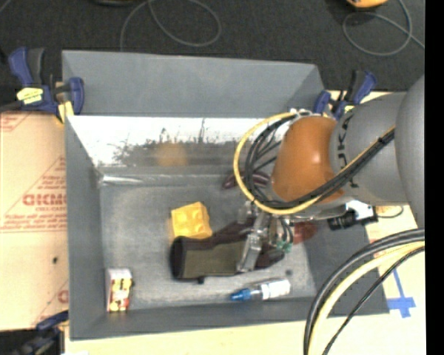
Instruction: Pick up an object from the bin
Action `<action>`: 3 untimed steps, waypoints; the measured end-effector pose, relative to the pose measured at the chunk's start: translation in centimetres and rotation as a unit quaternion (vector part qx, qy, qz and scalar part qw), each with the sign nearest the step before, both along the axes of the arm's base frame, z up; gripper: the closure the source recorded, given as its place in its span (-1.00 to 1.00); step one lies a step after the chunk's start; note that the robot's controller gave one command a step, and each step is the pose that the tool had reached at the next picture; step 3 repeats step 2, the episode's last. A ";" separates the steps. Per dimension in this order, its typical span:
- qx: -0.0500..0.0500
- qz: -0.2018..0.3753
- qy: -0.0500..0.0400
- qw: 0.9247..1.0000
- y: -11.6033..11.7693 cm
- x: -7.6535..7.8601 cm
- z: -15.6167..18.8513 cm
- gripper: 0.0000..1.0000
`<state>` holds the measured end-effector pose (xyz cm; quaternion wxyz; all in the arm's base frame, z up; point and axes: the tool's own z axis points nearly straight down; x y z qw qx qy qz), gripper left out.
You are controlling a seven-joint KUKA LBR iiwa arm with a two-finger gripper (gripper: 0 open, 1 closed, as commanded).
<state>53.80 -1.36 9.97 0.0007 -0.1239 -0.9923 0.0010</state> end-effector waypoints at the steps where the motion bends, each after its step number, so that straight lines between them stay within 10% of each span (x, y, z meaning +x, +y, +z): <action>1: 0.000 0.000 0.000 1.000 0.0 0.0 0.0 1.00; 2: 0.000 0.001 0.000 1.000 0.0 0.0 0.0 -1.00; 3: 0.000 0.001 0.000 1.000 0.0 0.0 0.0 -1.00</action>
Offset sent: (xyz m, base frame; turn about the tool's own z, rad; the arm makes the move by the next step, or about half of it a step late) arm 0.0000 0.0000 0.0000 0.0000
